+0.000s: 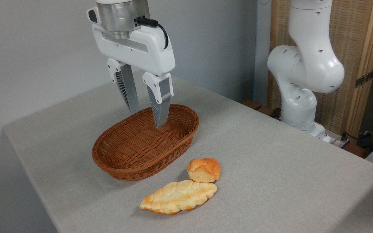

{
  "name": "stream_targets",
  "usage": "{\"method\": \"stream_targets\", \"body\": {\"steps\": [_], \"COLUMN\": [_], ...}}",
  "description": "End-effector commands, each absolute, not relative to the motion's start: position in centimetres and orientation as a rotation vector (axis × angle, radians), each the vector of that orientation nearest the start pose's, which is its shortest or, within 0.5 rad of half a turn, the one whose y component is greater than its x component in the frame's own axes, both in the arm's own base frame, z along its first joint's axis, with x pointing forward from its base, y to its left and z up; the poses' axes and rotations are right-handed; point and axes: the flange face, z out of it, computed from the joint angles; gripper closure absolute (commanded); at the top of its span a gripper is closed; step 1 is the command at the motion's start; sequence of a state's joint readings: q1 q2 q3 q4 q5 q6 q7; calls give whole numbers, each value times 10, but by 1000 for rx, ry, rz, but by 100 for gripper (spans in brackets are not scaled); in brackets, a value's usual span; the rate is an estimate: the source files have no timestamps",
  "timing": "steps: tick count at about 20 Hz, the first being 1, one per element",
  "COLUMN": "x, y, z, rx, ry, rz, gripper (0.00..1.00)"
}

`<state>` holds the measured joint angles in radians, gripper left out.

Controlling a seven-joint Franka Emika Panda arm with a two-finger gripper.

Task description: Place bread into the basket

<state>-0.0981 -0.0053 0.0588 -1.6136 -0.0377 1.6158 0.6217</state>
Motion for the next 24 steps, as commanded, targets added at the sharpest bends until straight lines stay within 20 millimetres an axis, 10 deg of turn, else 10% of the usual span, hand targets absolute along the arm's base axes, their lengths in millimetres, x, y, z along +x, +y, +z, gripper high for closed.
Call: {"method": "stream_targets", "body": {"steps": [1, 14, 24], "x": [549, 534, 488], "y": [-28, -42, -22], "z": [608, 588, 542], "rx": [-3018, -2987, -2743], "ry": [1040, 1101, 1537], "rz": [-11, 7, 107], "gripper": [0, 0, 0]}}
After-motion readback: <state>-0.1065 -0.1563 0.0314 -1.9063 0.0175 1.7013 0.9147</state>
